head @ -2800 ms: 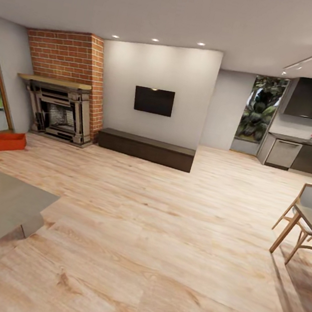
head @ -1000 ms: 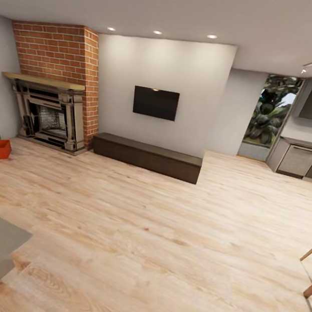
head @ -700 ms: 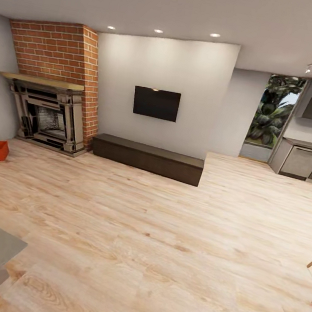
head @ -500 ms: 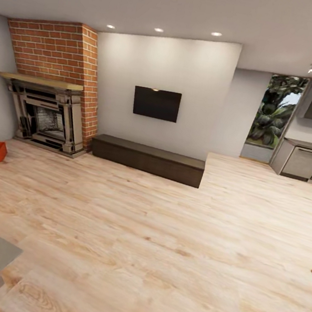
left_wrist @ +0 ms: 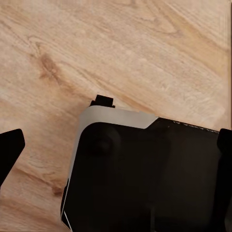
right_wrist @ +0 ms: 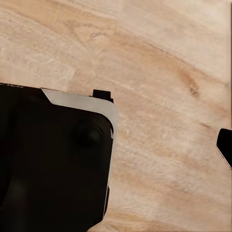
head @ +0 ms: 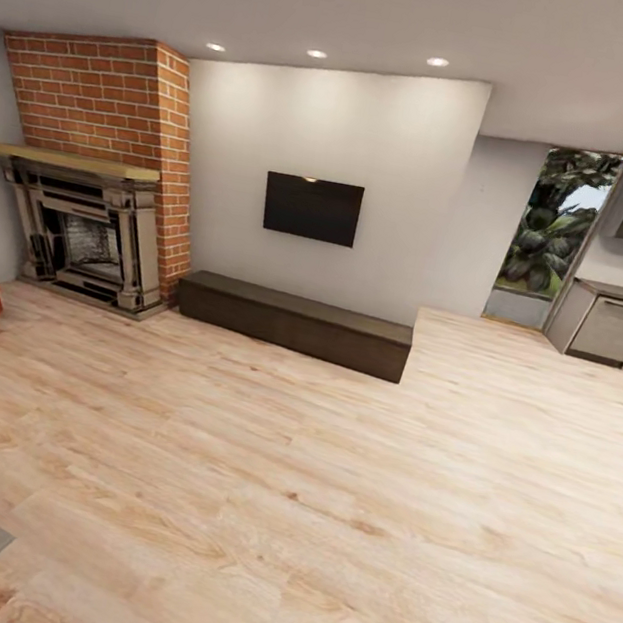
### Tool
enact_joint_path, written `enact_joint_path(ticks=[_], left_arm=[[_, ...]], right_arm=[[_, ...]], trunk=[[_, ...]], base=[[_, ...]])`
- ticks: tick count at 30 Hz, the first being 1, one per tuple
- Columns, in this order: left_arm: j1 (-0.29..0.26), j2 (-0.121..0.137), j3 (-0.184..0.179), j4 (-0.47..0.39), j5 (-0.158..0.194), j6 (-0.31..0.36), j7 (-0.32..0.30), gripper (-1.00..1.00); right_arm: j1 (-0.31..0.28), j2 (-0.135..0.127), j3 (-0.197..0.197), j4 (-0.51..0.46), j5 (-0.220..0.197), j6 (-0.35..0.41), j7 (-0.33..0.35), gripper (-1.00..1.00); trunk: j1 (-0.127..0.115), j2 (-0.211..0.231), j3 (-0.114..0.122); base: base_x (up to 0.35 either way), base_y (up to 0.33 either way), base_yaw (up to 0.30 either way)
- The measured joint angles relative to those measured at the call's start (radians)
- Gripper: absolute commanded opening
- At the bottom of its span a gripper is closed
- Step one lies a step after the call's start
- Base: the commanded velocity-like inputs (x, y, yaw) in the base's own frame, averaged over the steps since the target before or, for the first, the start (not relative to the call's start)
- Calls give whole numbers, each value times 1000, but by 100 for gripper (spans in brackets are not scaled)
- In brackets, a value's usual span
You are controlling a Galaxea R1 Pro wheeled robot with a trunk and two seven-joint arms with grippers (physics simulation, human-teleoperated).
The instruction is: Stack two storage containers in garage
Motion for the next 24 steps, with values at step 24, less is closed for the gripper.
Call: enact_joint_path(ticks=[24], left_arm=[[0, 0, 0, 0, 0, -1, 0, 100]], right_arm=[[0, -3, -5, 0, -4, -8, -2, 100]], trunk=[[0, 0, 0]], base=[[324, 0, 0]])
